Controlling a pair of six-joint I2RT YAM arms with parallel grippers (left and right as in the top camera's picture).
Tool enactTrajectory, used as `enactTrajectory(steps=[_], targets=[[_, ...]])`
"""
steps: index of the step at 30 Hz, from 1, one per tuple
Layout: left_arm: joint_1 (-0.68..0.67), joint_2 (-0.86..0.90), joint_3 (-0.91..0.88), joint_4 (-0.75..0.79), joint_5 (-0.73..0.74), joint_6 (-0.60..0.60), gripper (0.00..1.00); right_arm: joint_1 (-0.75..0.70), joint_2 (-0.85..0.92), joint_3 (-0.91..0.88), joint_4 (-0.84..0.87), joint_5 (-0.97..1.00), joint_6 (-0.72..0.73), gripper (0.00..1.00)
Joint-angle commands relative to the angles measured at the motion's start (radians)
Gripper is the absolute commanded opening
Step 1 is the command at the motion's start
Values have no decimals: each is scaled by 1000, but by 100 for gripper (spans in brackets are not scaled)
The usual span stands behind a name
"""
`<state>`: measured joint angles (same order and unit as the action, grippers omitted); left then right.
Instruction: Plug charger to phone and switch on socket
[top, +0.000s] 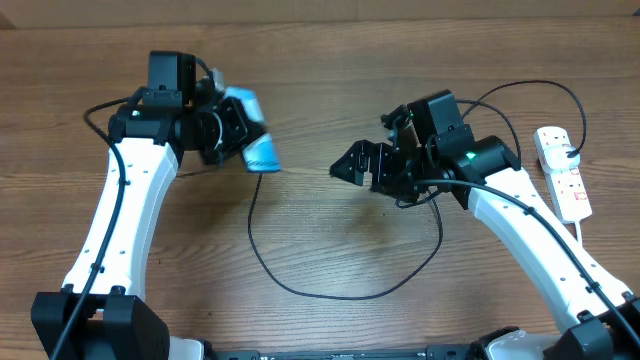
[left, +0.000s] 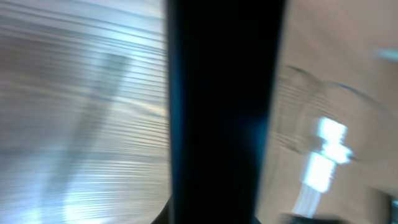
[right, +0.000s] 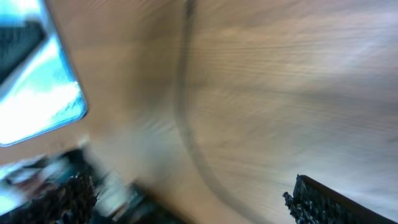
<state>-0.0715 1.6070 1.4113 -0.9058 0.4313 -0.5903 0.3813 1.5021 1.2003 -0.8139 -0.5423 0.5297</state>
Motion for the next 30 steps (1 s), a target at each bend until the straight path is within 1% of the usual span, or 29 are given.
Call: enactTrajectory(steps=[1, 6, 13, 18, 23, 25, 30], targets=[[-19, 1, -4, -27, -356, 69, 4, -1, -16, 11, 0, 257, -30, 100], [-34, 16, -85, -16, -356, 82, 4, -1, -16, 11, 0, 273, -30, 100], [-34, 77, -198, 77, -354, 97, 4, -1, -16, 11, 0, 273, -30, 100], [-35, 162, -207, 75, -353, 98, 4, -1, -16, 11, 0, 273, -30, 100], [-35, 253, -207, 69, -351, 128, 4, -1, -16, 11, 0, 273, -30, 100], [-35, 286, -207, 72, -315, 163, 4, -1, -16, 11, 0, 273, -30, 100], [-35, 334, -207, 66, -136, 290, 4, -1, -16, 11, 0, 273, -30, 100]])
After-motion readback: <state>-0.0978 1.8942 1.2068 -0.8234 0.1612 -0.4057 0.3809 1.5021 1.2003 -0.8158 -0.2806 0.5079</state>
